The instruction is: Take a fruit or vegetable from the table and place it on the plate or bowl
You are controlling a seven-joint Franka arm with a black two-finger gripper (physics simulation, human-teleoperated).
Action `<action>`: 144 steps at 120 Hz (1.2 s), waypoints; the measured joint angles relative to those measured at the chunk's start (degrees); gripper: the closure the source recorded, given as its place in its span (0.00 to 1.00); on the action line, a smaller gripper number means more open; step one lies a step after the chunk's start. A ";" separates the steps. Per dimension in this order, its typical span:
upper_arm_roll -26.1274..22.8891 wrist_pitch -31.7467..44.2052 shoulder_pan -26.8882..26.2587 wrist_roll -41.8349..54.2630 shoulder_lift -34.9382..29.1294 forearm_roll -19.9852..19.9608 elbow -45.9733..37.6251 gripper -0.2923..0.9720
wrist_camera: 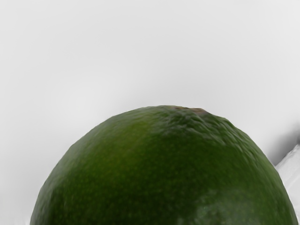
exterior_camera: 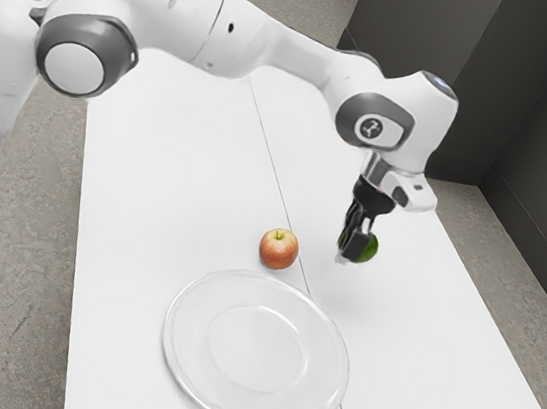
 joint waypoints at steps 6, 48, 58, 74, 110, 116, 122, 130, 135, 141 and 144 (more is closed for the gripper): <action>-0.98 -0.79 -0.09 0.05 -1.53 0.07 -0.04 0.55; -5.49 -4.56 -6.02 0.17 -8.86 0.10 -7.95 0.66; -6.38 -4.77 -6.20 0.17 -9.77 -0.15 -11.44 0.64; -8.20 -4.48 -6.01 0.16 -10.05 -1.01 -14.54 0.63; -9.50 -2.72 -6.23 0.13 -12.69 -3.92 -20.45 0.63; -9.54 -2.59 -6.17 0.08 -12.90 -4.08 -20.57 0.60; -9.55 -2.59 -6.16 -0.01 -13.00 -4.28 -20.61 0.51; -9.56 -2.61 -6.15 -0.11 -13.03 -4.70 -20.64 0.40; -9.51 -2.61 -6.18 -0.17 -13.03 -5.03 -20.64 0.36; -9.52 -2.55 -6.16 -0.24 -13.08 -5.29 -20.55 0.32; -9.53 -2.49 -6.15 -0.27 -13.14 -5.38 -20.47 0.31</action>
